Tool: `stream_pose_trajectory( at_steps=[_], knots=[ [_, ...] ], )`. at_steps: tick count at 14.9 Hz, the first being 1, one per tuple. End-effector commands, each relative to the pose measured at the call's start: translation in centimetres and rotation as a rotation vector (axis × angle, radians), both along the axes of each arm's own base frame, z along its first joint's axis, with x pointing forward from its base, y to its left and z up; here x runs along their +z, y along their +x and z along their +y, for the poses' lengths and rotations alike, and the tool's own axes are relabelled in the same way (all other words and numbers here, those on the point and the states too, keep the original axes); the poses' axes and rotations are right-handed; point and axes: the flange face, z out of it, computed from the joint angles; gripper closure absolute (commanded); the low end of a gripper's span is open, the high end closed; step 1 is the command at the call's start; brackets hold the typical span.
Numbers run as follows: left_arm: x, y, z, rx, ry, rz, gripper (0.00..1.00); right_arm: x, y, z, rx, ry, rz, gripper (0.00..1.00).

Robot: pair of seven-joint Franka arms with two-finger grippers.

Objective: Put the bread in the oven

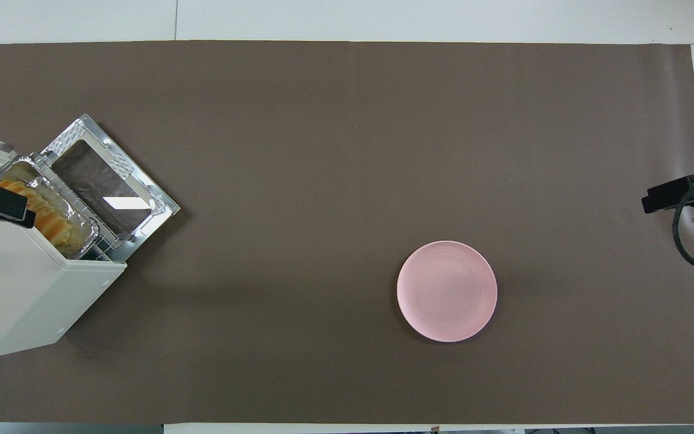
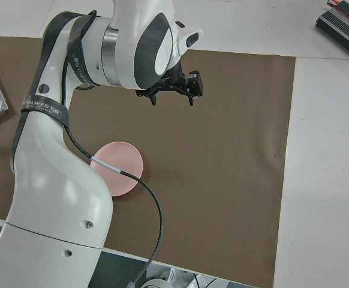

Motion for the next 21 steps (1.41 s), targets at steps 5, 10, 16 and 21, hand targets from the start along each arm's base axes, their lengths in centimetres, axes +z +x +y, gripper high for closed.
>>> stream_pose_trajectory(
  at_steps=[5, 10, 16, 21],
  knots=[
    [-0.1, -0.2, 0.1, -0.002, 0.060, -0.030, 0.00, 0.3, -0.6, -0.1, 0.013, 0.004, 0.005, 0.00],
    [-0.1, 0.0, -1.4, -0.024, 0.071, -0.047, 0.00, 0.3, -0.6, -0.1, 0.013, 0.004, 0.005, 0.00],
    [-0.3, -0.2, -2.8, -0.048, 0.060, -0.046, 0.00, 0.3, -0.6, -0.2, 0.012, 0.004, 0.005, 0.00],
    [-0.2, -0.1, -3.3, 0.027, 0.031, -0.058, 0.00, 0.3, -0.6, -0.1, 0.013, 0.004, 0.005, 0.00]
  ],
)
